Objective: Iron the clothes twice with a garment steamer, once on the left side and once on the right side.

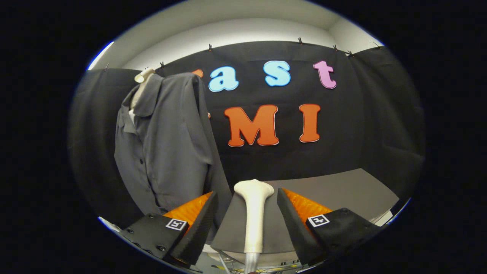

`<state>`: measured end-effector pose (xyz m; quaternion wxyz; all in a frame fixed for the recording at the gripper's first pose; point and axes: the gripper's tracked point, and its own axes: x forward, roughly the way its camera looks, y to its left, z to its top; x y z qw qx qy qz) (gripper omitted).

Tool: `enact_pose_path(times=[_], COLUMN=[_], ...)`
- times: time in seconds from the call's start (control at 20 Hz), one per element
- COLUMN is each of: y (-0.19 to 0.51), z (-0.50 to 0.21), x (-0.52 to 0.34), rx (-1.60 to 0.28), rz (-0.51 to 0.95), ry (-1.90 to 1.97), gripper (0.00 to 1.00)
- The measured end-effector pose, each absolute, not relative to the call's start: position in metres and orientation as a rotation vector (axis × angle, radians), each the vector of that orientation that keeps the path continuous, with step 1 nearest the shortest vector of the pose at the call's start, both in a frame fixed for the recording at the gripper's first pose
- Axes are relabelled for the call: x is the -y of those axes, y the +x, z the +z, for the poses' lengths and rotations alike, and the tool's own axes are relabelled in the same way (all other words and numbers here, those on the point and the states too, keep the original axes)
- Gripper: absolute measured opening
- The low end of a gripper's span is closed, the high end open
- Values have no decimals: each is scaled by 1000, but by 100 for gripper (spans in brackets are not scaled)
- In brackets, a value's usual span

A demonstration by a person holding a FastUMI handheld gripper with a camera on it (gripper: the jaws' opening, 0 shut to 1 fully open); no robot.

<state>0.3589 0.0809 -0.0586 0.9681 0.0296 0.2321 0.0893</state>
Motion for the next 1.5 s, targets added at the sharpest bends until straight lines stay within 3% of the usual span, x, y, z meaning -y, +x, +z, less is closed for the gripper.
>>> enact_pose_path(times=[0.35, 0.7, 0.9, 1.1, 1.4, 1.5], y=[407, 415, 407, 412, 405, 404], z=[-167, -188, -207, -205, -202, -191], x=[-100, -103, -100, -102, -103, -95], rx=[-745, -804, -880, -783, -762, -734], rz=[255, 257, 261, 266, 226, 175], ry=[45, 12, 7, -9, 2, -2], gripper=[99, 99, 83, 76, 53, 50])
